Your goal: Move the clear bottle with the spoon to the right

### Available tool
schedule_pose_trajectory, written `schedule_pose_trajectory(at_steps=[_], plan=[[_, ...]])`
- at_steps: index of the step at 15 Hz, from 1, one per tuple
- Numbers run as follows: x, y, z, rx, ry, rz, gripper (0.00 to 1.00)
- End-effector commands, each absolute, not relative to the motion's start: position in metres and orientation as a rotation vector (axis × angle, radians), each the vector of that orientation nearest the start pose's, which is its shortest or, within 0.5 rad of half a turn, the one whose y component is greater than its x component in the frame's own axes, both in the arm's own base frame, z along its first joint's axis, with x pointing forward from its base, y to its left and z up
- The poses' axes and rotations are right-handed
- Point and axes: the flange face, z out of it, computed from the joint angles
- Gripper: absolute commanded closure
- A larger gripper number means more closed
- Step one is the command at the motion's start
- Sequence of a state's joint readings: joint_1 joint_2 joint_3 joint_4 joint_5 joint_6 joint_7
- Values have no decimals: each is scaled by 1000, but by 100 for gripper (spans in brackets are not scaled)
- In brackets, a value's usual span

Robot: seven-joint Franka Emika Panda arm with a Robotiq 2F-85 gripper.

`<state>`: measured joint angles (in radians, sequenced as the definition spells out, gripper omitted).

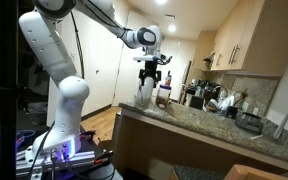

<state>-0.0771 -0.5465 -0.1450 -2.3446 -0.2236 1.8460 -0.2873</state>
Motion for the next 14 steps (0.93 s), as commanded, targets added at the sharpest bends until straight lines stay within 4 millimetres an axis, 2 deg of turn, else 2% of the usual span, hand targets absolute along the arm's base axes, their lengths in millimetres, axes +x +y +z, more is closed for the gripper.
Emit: schedule_pose_trajectory(at_steps=[1,2,3,4,5,6,8,11,14], plan=[[384,-24,584,-3281,-437,-164,0],[383,6,601,-3305,-471,-234,0],[384,-27,580,-3292,-420,-187,0],[383,-3,593,-3301,-453,-237,0],[381,11,600,-3307,-473,-264,0],[381,16,603,-3311,-484,-272,0],[390,19,592,-3281,-495,-308,0],[402,34,587,-3128,-402,-495,0],[412,42,582,-3069,-309,-648,0]])
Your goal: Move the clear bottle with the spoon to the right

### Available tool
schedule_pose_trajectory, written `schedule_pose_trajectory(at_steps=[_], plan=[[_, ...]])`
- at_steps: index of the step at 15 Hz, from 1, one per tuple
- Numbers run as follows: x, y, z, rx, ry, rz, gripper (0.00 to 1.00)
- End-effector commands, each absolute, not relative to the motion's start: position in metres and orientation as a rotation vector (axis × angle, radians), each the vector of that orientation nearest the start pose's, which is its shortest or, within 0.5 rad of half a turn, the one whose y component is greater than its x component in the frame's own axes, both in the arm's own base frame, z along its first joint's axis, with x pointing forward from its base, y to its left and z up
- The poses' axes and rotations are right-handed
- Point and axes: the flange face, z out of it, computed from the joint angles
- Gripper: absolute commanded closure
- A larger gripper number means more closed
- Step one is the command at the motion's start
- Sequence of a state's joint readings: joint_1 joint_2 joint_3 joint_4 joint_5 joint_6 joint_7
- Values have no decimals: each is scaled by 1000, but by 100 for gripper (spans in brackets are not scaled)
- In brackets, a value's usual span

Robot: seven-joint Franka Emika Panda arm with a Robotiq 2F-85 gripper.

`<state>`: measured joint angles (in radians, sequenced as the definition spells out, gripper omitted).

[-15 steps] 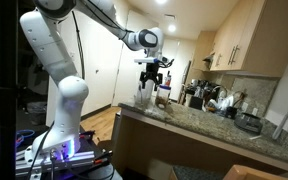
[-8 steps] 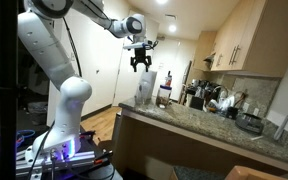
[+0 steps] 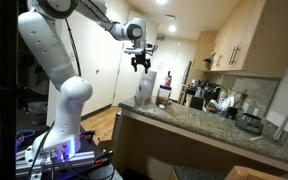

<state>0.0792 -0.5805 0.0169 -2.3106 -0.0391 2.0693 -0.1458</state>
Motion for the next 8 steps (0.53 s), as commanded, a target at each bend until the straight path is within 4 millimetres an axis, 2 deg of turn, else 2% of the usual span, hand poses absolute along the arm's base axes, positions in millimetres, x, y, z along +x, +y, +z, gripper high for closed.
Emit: schedule_pose_trajectory(at_steps=[1,3,4,8], plan=[[414,42,581,-3077,-247,-720,0],[417,46,578,-3066,-143,-741,0],[416,45,585,-3074,-216,-705,0],[415,48,583,-3086,-138,-711,0]])
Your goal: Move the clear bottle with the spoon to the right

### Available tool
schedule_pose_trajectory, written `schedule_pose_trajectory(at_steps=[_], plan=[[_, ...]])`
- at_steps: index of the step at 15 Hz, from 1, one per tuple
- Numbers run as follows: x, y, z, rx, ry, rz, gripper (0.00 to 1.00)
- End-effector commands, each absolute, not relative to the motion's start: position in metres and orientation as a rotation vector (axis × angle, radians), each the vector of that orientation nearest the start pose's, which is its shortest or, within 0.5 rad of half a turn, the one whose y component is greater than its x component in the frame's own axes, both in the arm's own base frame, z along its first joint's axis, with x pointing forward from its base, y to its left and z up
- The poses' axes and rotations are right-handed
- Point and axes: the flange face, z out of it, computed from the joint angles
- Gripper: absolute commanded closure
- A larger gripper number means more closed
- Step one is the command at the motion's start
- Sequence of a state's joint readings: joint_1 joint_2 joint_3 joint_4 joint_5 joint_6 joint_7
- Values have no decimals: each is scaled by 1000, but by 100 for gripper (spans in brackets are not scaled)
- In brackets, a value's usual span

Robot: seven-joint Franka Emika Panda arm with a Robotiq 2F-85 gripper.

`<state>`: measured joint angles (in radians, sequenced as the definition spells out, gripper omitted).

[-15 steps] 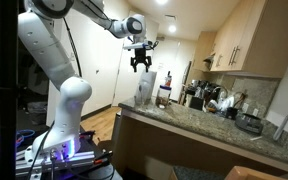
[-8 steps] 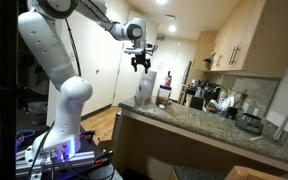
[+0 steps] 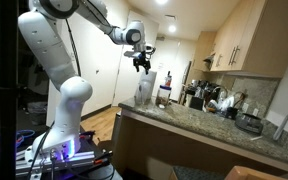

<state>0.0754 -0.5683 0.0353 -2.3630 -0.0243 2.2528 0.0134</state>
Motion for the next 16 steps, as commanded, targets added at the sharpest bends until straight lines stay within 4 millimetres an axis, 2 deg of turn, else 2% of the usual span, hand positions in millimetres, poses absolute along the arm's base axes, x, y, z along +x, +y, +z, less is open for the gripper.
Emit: schedule_pose_trajectory(at_steps=[1,6,9,11,12,15,16], plan=[[416,50,583,-3059,-99,-728,0],[418,56,587,-2968,138,-866,0],[416,62,587,-2982,289,-823,0],[417,66,586,-2930,375,-838,0],[418,66,590,-2950,299,-832,0],[418,69,590,-2939,350,-830,0],[415,71,584,-3003,375,-760,0]])
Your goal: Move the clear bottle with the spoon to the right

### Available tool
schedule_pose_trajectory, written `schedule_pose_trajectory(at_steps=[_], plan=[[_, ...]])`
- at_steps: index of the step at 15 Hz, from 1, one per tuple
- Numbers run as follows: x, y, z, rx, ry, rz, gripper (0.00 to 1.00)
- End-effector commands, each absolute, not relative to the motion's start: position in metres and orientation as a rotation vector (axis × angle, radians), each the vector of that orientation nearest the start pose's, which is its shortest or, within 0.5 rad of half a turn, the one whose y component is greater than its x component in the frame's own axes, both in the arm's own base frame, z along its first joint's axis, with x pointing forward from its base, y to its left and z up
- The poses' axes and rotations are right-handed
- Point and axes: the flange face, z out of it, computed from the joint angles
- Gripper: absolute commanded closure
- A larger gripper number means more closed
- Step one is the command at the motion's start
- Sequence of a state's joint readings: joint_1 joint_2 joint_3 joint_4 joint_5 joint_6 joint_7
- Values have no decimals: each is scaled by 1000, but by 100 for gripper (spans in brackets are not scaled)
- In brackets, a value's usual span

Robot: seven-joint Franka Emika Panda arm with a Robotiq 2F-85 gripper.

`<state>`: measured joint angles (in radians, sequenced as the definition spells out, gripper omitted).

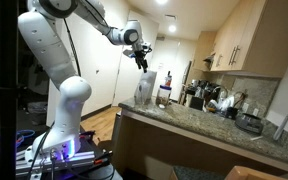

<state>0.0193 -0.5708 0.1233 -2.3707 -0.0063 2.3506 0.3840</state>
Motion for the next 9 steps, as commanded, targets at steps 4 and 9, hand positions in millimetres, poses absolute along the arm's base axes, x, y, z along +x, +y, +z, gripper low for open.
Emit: schedule_pose_trajectory(at_steps=[4,9], plan=[[442,36,568,-2898,572,-487,0],[472,16,560,-2747,769,-481,0]])
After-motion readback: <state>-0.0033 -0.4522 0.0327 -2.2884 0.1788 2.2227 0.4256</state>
